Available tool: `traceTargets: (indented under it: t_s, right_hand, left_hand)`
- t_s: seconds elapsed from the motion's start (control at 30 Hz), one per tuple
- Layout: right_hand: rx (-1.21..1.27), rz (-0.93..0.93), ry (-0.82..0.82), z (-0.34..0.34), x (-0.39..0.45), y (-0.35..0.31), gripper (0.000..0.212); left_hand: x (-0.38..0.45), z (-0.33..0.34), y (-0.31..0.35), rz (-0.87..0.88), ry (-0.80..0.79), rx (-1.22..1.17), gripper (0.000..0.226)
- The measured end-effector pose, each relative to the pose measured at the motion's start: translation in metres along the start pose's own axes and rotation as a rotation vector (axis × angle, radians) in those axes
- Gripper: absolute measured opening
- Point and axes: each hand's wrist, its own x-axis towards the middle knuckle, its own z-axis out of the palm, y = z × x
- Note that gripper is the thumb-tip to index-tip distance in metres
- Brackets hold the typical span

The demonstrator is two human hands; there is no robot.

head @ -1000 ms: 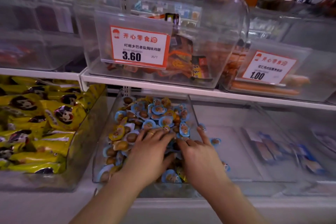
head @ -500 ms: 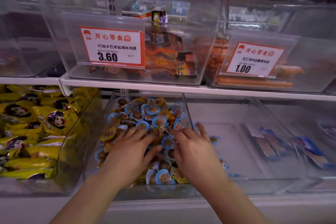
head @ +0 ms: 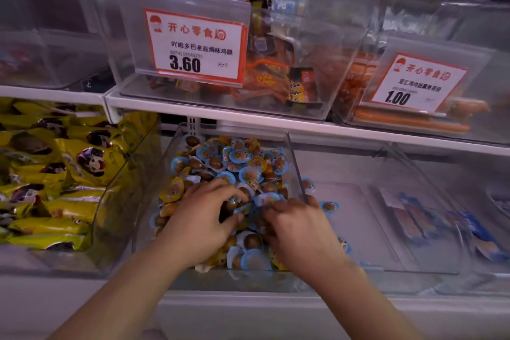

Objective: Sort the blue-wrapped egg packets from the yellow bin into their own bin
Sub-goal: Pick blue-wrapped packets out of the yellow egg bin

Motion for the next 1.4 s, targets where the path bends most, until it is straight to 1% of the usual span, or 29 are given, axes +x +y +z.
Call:
traceTargets:
  t_s: [0.07,0.13,0.23,0.3,0.4,0.43,0.5,0.53,0.57,0.63,0.67,0.73,0.77,0.83,0.9,0.93,0.97,1.0,1.03,1.1,1.13,1.17,1.2,1.23,1.3,1.37,1.4]
  right_hand:
    - [0.15,0.037,0.104,0.004,-0.003,0.003,0.02]
    - [0.371,0.093,0.203,0.005,-0.005,0.003,0.024]
    - [0.735,0.305,0.334,0.0,-0.004,0.005,0.027]
    - [0.858,0.448,0.427,-0.006,-0.003,0.006,0.024]
    - [1.006,0.61,0.535,-0.015,-0.001,0.011,0.024]
    - [1.065,0.659,0.566,-0.017,0.0,0.013,0.022]
    - [1.172,0.773,0.623,-0.021,0.001,0.017,0.013]
    - [1.245,0.844,0.637,-0.023,0.002,0.019,0.01]
    - [1.37,0.914,0.643,-0.025,0.002,0.021,0.013]
    - [1.729,1.008,0.616,-0.031,0.002,0.019,0.015]
    - [1.871,1.044,0.571,-0.036,-0.001,0.02,0.011]
    - [2.006,1.108,0.42,-0.046,-0.009,0.019,0.003]
    - [2.038,1.12,0.334,-0.051,-0.014,0.019,0.006]
    - [2.108,1.079,0.186,-0.061,-0.023,0.021,0.017]
    - [2.174,0.97,0.045,-0.068,-0.03,0.024,0.041]
    - [2.192,0.902,-0.016,-0.069,-0.034,0.026,0.049]
    - [2.197,0.854,-0.051,-0.066,-0.037,0.028,0.053]
    - [2.189,0.842,-0.055,-0.064,-0.04,0.031,0.049]
    - [2.184,0.863,-0.031,-0.06,-0.042,0.034,0.042]
    - [2.196,0.966,0.076,-0.048,-0.045,0.046,0.027]
    - [2.204,1.019,0.134,-0.043,-0.046,0.055,0.024]
    - [2.213,1.063,0.172,-0.038,-0.046,0.064,0.022]
    - [2.215,1.103,0.202,-0.033,-0.047,0.073,0.019]
    - [2.195,1.14,0.231,-0.027,-0.047,0.081,0.014]
    - [2.033,1.205,0.27,-0.014,-0.045,0.098,0.007]
    - [1.901,1.21,0.234,-0.005,-0.043,0.11,0.003]
    - [1.853,1.208,0.197,-0.001,-0.043,0.115,0.01]
  left_hand:
    - [-0.002,-0.001,0.005,0.01,0.025,-0.033,0.03]
    - [-0.002,-0.002,0.012,0.005,0.077,-0.093,0.029]
    - [-0.001,-0.001,0.024,-0.053,0.209,-0.31,0.026]
    - [0.0,-0.001,0.034,-0.106,0.274,-0.501,0.025]
    - [0.003,0.001,0.047,-0.21,0.303,-0.74,0.023]
    - [0.004,0.003,0.051,-0.24,0.311,-0.793,0.02]
    - [0.005,0.008,0.058,-0.272,0.326,-0.843,0.013]
    - [0.005,0.01,0.062,-0.266,0.33,-0.842,0.014]
    - [0.004,0.012,0.068,-0.241,0.333,-0.821,0.014]
    - [0.002,0.017,0.079,-0.155,0.348,-0.73,0.017]
    - [0.001,0.02,0.085,-0.116,0.355,-0.681,0.021]
    - [0.0,0.023,0.093,-0.053,0.378,-0.604,0.026]
    - [0.0,0.025,0.098,-0.019,0.39,-0.583,0.027]
    - [0.002,0.029,0.107,0.047,0.408,-0.583,0.03]
    - [0.005,0.034,0.119,0.11,0.384,-0.585,0.026]
    - [0.006,0.037,0.126,0.142,0.352,-0.568,0.023]
    - [0.007,0.041,0.131,0.171,0.307,-0.54,0.022]
    - [0.008,0.046,0.135,0.194,0.251,-0.501,0.025]
    - [0.009,0.051,0.136,0.209,0.181,-0.457,0.033]
    - [0.009,0.061,0.136,0.182,-0.023,-0.412,0.055]
    - [0.008,0.065,0.135,0.15,-0.124,-0.397,0.063]
    - [0.005,0.069,0.132,0.139,-0.179,-0.37,0.067]
    - [0.003,0.071,0.13,0.146,-0.181,-0.356,0.067]
    - [0.001,0.072,0.128,0.151,-0.143,-0.364,0.065]
    - [0.0,0.068,0.12,0.148,-0.006,-0.372,0.052]
    - [0.003,0.061,0.107,0.135,0.117,-0.273,0.039]
    - [0.004,0.057,0.098,0.133,0.141,-0.184,0.038]
